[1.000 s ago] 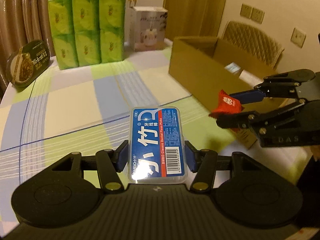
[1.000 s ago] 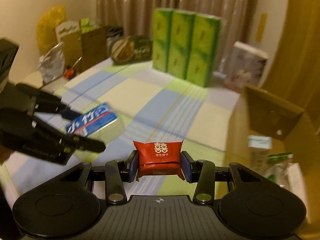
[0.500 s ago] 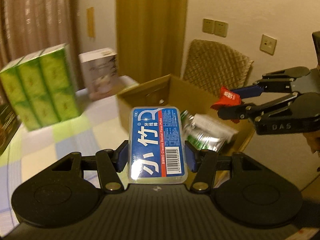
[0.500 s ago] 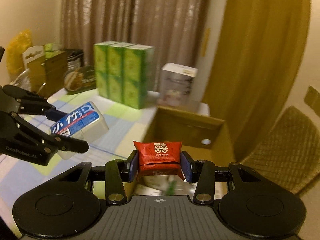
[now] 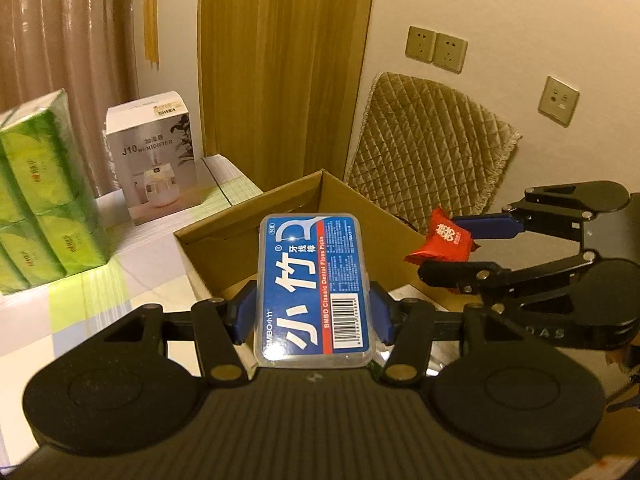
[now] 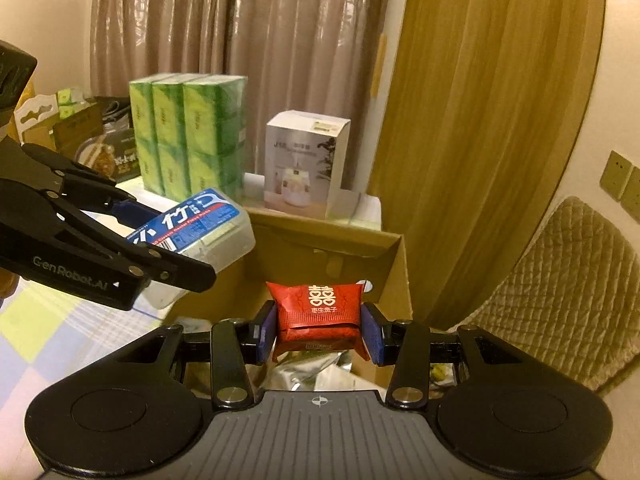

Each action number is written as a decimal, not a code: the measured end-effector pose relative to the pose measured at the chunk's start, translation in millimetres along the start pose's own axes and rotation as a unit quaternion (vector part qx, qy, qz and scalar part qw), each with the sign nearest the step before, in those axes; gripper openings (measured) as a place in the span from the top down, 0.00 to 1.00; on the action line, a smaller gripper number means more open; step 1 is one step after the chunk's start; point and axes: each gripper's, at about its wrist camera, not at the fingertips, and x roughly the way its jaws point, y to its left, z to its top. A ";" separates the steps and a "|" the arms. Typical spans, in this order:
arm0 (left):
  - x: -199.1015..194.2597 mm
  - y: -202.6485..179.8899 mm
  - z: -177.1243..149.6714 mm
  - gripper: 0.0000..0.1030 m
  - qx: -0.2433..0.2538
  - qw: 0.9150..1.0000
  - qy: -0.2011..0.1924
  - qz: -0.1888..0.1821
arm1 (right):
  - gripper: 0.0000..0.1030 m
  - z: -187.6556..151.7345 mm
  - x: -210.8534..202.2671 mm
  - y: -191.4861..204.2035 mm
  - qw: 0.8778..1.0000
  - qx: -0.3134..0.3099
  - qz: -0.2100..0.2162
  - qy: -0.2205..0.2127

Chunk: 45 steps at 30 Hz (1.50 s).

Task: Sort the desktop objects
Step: 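Carry the red packet and toothpick box with both tools over the cardboard box, then open the left tool to drop the toothpick box while the right tool releases the packet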

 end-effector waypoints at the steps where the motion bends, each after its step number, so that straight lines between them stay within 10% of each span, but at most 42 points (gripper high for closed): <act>1: 5.3 1.3 1.4 0.50 -0.002 1.000 0.002 -0.002 | 0.59 0.8 5.9 -2.3 1.000 -0.001 0.000 0.002; 22: 68.6 26.3 11.3 0.45 -0.026 0.999 0.020 -0.011 | 0.59 -0.8 68.7 -20.3 0.999 0.017 0.003 0.033; 39: 45.1 40.2 4.8 0.41 -0.033 0.999 0.002 0.004 | 0.59 9.8 75.7 -9.8 0.999 0.016 0.012 0.026; 42: 39.9 43.3 1.6 0.41 -0.037 0.999 0.000 0.008 | 0.28 11.9 75.1 -8.7 1.000 0.013 0.019 0.015; 45: 34.1 46.1 -3.2 0.41 -0.040 0.999 -0.002 0.012 | 0.25 10.8 73.2 -7.9 1.000 0.006 0.018 0.016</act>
